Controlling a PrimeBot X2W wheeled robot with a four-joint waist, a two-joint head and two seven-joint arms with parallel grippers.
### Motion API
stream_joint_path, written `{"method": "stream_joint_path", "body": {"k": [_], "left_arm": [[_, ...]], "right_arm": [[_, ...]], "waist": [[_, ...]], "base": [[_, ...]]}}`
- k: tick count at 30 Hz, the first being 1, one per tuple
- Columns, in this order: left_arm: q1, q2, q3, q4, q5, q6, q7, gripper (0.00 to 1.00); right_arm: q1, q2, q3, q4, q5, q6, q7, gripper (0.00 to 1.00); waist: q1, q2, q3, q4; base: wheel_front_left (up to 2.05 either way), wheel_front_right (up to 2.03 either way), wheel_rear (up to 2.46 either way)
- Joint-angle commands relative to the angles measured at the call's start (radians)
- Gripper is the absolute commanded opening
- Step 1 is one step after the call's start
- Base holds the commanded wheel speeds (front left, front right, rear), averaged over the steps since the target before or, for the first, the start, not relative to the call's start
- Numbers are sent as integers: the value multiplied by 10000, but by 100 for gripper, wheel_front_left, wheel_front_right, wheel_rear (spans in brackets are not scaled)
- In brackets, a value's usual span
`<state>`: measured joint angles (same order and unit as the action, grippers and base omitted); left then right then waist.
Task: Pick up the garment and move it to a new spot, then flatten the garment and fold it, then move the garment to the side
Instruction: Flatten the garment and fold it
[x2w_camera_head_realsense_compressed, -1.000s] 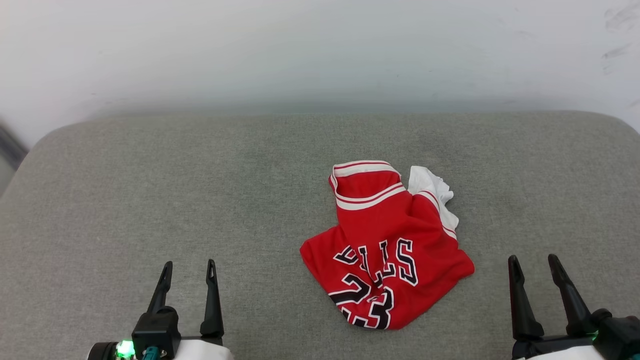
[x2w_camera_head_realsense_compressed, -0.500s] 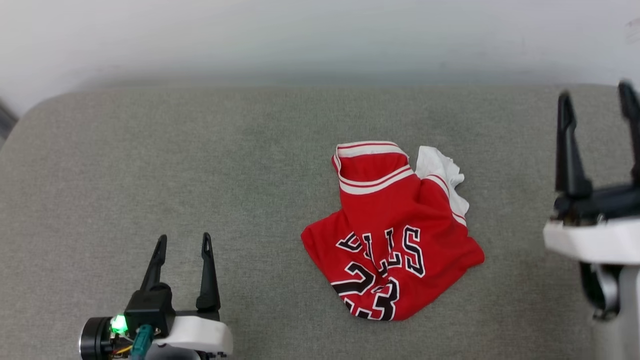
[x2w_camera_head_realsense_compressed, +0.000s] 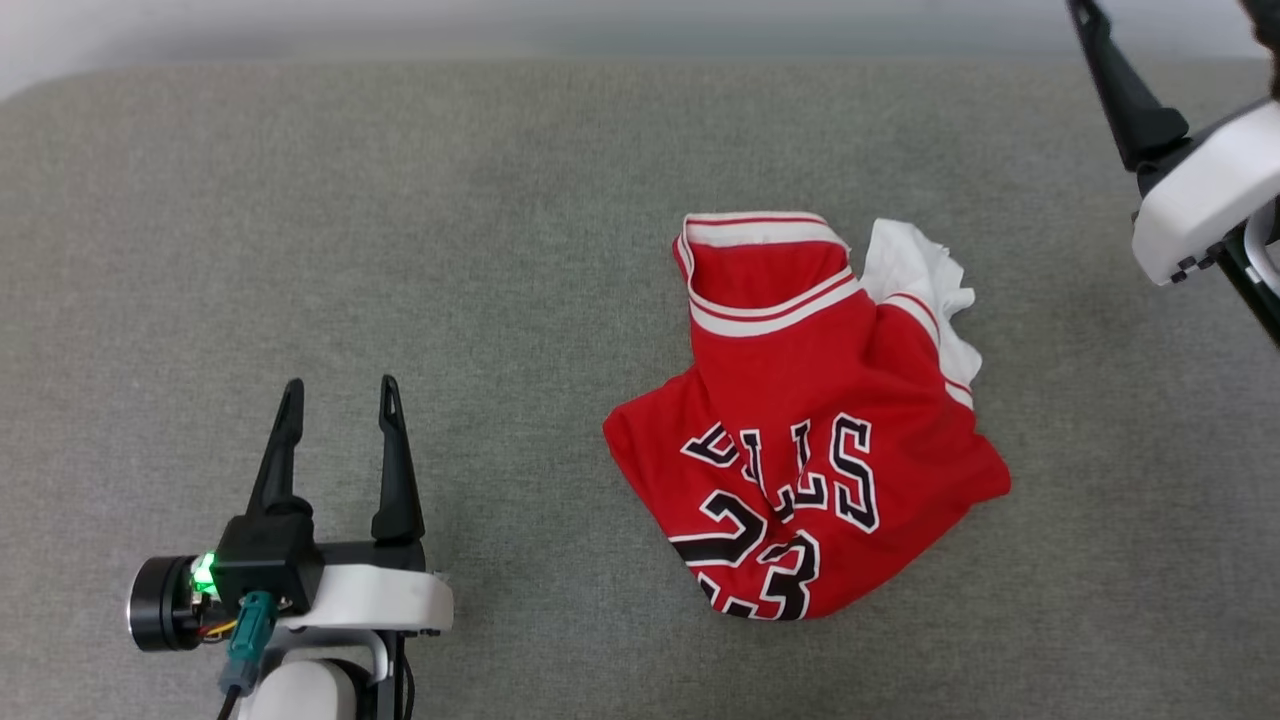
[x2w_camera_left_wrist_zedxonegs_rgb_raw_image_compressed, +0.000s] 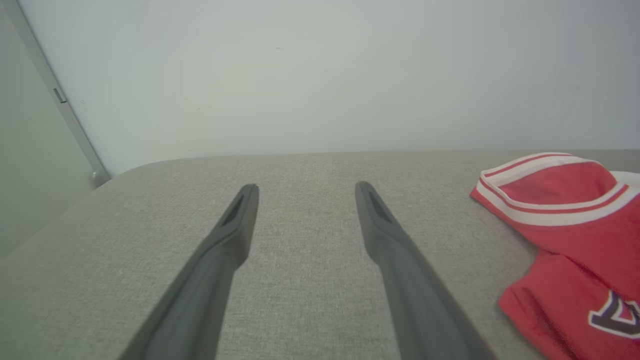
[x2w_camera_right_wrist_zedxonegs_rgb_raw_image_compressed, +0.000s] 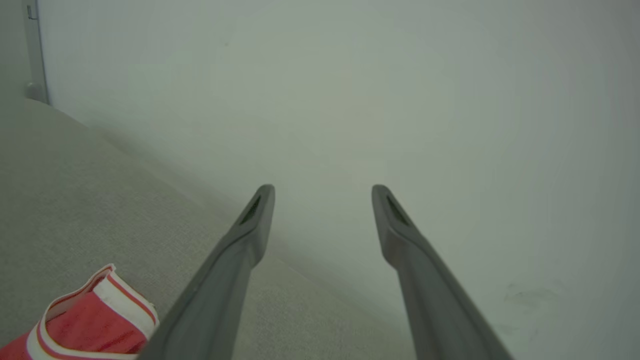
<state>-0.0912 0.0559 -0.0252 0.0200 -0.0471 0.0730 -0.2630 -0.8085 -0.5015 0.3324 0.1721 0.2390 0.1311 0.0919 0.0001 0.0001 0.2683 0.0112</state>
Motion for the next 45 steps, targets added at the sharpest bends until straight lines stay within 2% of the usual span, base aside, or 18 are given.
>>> {"method": "stream_joint_path", "body": {"k": [1, 9, 13, 16, 21, 26, 27, 28, 29, 35, 39, 45], "left_arm": [[-146, -10, 17, -72, 25, -20, -26, 100], [-808, -40, -213, -310, -6, -67, -26, 100], [-1129, -52, -377, -429, -67, -15, -24, 100], [-1350, -60, -520, -473, -120, 51, -26, 100], [-1641, -61, -778, -464, -295, 164, -24, 100], [-1824, -58, -875, -327, -444, 241, -26, 100], [-1838, -60, -888, -316, -436, 239, -26, 100], [-1832, -63, -888, -290, -438, 267, -26, 100], [-1802, -59, -879, -254, -444, 292, -26, 100], [-1414, -60, -720, -129, -369, 334, -26, 100], [-1051, -60, -575, -59, -314, 308, -26, 100], [-391, -59, -369, -43, -215, 273, -24, 100]], "right_arm": [[-289, -273, 337, 50, 224, -7, 353, 100], [-2272, -2696, 4047, -232, 3905, -10, 5785, 100], [-2862, -3021, 4968, -188, 5176, -8, 7678, 100], [-3189, -2859, 5324, 28, 5589, -8, 8332, 100], [-2939, -2389, 5855, 857, 5721, -8, 8334, 100], [-2279, -2266, 7134, 1529, 5868, -2, 8182, 100], [-2246, -2257, 7308, 1601, 5891, -4, 8041, 77], [-2273, -2267, 7417, 1649, 5914, -4, 7818, 9], [-2335, -2291, 7477, 1700, 5979, -5, 7612, 0], [-3157, -2604, 7258, 1695, 6197, -10, 5943, 0], [-3273, -3118, 7230, 1251, 6332, -8, 4821, 0], [-2377, -4598, 6975, -34, 6518, -8, 3709, 0]], "waist": [[-1, -1, 297, 81], [-1, -1, 1302, 427], [-1, -1, 1807, 653], [-1, -1, 2162, 810], [-1, -1, 2581, 1055], [-1, -1, 2742, 1199], [-1, -1, 2737, 1202], [-1, -1, 2711, 1196], [-1, -1, 2656, 1176], [-1, -1, 1907, 856], [-1, -1, 1177, 588], [-1, -1, 294, 145]], "base": [[0, 0, 0], [0, 0, 0], [0, 0, 0], [0, 0, 0], [0, 0, 0], [0, 0, 0], [0, 0, 0], [0, 0, 0], [0, 0, 0], [0, 0, 0], [0, 0, 0], [0, 0, 0]]}}
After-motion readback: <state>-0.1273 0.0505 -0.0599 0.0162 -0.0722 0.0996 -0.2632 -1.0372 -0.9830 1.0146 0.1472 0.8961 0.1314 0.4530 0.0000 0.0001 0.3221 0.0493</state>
